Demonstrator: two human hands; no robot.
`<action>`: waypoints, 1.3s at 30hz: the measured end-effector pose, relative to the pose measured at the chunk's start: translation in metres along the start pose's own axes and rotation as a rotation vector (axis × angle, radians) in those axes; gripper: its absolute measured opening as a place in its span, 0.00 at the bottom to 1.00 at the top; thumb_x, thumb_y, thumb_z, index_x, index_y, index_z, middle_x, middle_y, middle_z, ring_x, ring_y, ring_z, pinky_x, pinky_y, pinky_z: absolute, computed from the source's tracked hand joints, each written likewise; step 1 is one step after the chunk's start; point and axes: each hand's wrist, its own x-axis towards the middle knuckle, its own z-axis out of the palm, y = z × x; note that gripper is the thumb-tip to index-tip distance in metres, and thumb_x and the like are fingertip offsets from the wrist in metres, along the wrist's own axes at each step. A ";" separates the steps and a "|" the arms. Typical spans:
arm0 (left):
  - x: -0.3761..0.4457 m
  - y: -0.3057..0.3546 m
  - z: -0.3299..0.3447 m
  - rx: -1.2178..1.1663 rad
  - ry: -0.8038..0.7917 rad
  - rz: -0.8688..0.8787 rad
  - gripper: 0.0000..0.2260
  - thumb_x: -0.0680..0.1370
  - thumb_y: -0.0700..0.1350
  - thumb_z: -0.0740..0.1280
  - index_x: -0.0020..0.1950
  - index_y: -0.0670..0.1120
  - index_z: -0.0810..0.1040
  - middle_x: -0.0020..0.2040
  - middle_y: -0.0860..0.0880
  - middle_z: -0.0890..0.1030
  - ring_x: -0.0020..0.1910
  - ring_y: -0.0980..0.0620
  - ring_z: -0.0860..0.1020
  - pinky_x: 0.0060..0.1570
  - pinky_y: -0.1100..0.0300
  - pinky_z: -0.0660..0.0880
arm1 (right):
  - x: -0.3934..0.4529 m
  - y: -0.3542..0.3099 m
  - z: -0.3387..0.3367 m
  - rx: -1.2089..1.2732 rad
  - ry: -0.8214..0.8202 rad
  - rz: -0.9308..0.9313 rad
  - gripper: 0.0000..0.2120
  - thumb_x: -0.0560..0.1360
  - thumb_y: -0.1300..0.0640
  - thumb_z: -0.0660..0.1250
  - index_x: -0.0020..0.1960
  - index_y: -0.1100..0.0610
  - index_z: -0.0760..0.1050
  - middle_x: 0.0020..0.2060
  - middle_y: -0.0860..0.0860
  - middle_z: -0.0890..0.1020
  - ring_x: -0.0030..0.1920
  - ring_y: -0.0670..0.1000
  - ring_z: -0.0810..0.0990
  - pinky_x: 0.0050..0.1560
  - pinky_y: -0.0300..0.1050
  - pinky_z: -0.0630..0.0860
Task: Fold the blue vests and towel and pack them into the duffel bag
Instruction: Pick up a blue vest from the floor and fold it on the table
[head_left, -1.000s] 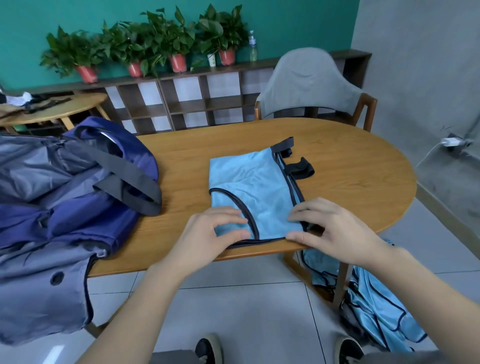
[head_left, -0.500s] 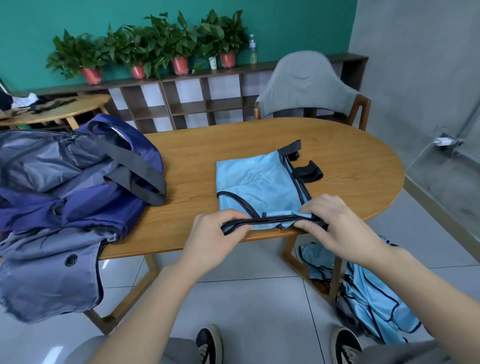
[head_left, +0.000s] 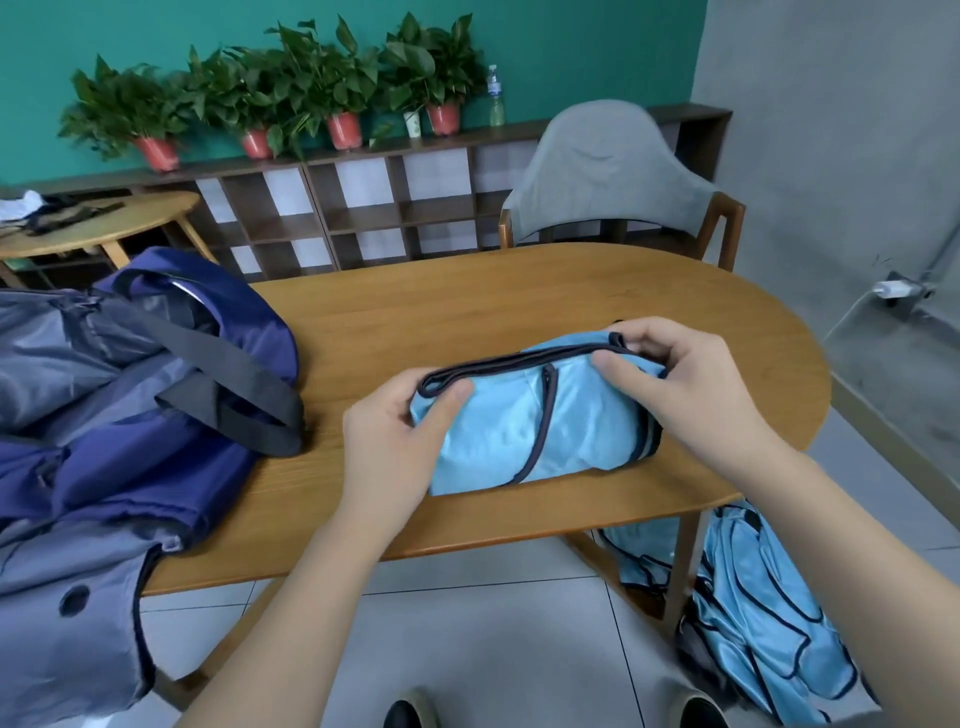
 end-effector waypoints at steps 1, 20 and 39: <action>0.012 -0.004 0.002 0.021 0.005 -0.016 0.03 0.76 0.46 0.74 0.46 0.55 0.84 0.43 0.59 0.86 0.45 0.58 0.83 0.47 0.58 0.79 | 0.011 0.003 0.003 -0.001 0.005 0.016 0.06 0.77 0.58 0.72 0.53 0.52 0.82 0.46 0.44 0.86 0.48 0.43 0.85 0.47 0.36 0.79; 0.077 -0.069 0.026 0.283 0.021 -0.174 0.10 0.80 0.46 0.69 0.58 0.60 0.81 0.45 0.60 0.82 0.49 0.51 0.80 0.53 0.55 0.76 | 0.081 0.072 0.023 -0.330 -0.070 0.208 0.07 0.78 0.52 0.72 0.56 0.46 0.82 0.52 0.36 0.82 0.56 0.42 0.80 0.57 0.45 0.78; 0.017 -0.019 0.061 0.439 -0.659 0.393 0.14 0.80 0.54 0.69 0.64 0.54 0.82 0.67 0.54 0.79 0.70 0.59 0.70 0.72 0.61 0.64 | 0.053 0.052 0.009 -0.539 0.127 0.100 0.14 0.78 0.47 0.70 0.60 0.51 0.79 0.49 0.44 0.83 0.47 0.42 0.80 0.45 0.23 0.69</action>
